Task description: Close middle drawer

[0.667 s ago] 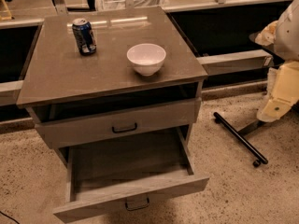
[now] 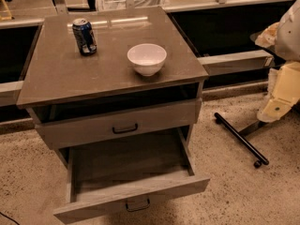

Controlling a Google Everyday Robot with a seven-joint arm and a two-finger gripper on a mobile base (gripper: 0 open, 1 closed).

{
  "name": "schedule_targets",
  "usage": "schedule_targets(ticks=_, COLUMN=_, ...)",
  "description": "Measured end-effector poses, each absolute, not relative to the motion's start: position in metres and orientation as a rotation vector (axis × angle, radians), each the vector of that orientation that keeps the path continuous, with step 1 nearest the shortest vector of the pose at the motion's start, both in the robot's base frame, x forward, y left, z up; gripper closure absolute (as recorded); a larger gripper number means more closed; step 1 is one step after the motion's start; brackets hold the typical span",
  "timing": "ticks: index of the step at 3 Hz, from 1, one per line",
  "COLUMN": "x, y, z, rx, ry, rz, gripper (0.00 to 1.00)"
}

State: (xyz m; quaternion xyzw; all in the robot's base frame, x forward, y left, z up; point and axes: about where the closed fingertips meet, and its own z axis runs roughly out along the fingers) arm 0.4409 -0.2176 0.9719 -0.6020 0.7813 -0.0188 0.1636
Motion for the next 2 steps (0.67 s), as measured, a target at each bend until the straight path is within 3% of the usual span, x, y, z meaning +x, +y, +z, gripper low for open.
schedule_targets(ticks=2, x=0.434, y=-0.164, z=0.833, rx=-1.835, ry=2.05, rz=0.354, gripper=0.0)
